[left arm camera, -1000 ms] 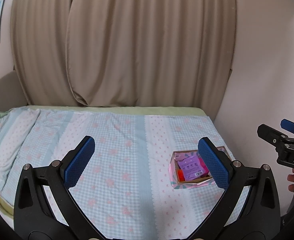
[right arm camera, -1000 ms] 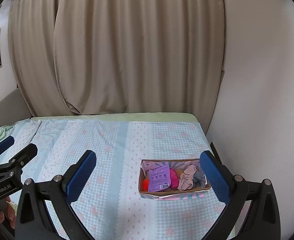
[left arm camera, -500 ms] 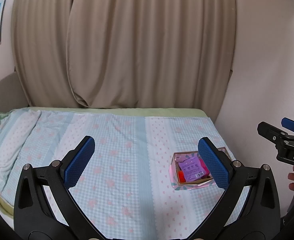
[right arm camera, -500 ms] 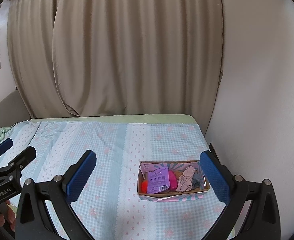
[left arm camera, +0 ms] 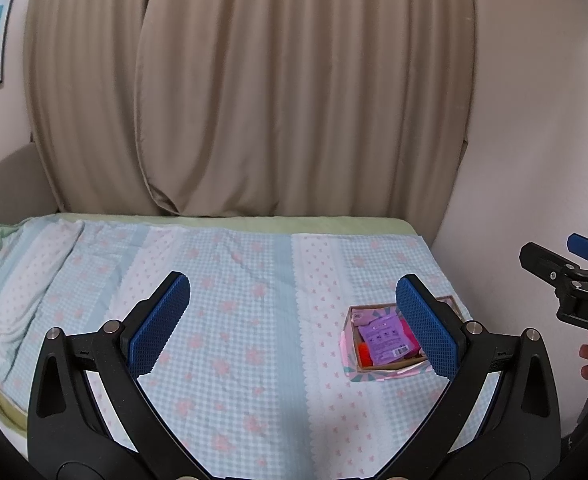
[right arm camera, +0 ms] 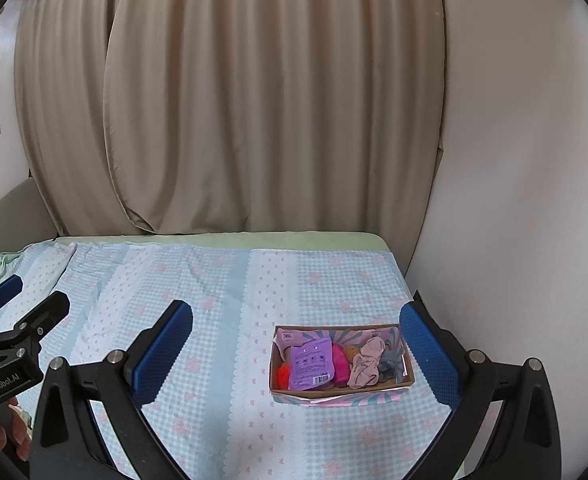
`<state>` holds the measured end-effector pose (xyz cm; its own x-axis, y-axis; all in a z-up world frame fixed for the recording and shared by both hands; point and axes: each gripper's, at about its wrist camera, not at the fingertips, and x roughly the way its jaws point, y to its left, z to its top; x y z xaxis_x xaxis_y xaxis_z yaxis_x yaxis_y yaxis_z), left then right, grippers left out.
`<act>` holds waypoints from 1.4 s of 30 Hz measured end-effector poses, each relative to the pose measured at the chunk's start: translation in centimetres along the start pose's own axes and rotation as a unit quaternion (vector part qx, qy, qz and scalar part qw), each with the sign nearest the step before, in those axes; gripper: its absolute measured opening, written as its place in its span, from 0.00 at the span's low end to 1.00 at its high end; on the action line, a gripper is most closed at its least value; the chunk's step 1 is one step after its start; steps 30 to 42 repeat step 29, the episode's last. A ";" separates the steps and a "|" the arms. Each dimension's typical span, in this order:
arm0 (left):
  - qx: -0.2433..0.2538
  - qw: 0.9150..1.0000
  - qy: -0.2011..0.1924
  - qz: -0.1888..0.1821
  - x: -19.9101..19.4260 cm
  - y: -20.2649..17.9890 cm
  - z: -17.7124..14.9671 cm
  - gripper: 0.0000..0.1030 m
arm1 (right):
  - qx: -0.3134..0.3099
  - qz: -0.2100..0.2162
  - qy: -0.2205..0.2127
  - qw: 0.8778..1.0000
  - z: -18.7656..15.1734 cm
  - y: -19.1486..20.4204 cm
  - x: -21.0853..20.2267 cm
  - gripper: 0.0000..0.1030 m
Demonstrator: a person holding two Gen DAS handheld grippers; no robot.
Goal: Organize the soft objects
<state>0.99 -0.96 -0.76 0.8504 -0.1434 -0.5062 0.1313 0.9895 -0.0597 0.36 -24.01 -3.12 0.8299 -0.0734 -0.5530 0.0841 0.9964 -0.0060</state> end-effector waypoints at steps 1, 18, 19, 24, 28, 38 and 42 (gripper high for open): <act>0.000 1.000 0.000 0.001 0.0 0.0 0.0 1.00 | 0.000 0.000 0.000 1.000 0.0 0.0 0.0 1.00; 0.006 1.000 -0.008 0.013 0.3 -0.2 0.4 1.00 | -0.004 0.002 0.003 1.000 0.1 -0.1 0.6 1.00; 0.005 1.000 -0.009 0.013 0.3 -0.1 0.4 1.00 | -0.007 0.002 0.004 1.000 0.1 0.1 0.7 1.00; -0.004 1.000 -0.003 0.015 1.3 0.4 0.7 1.00 | -0.015 0.005 0.011 1.000 0.4 0.6 1.4 1.00; -0.014 1.000 0.006 0.011 2.9 0.9 0.3 1.00 | -0.020 0.010 0.027 0.999 0.5 0.7 3.2 1.00; -0.018 1.000 0.009 0.011 3.3 1.0 0.1 1.00 | -0.022 0.012 0.031 0.999 0.4 0.8 3.7 1.00; -0.018 1.000 0.009 0.011 3.3 1.0 0.1 1.00 | -0.022 0.012 0.031 0.999 0.4 0.8 3.7 1.00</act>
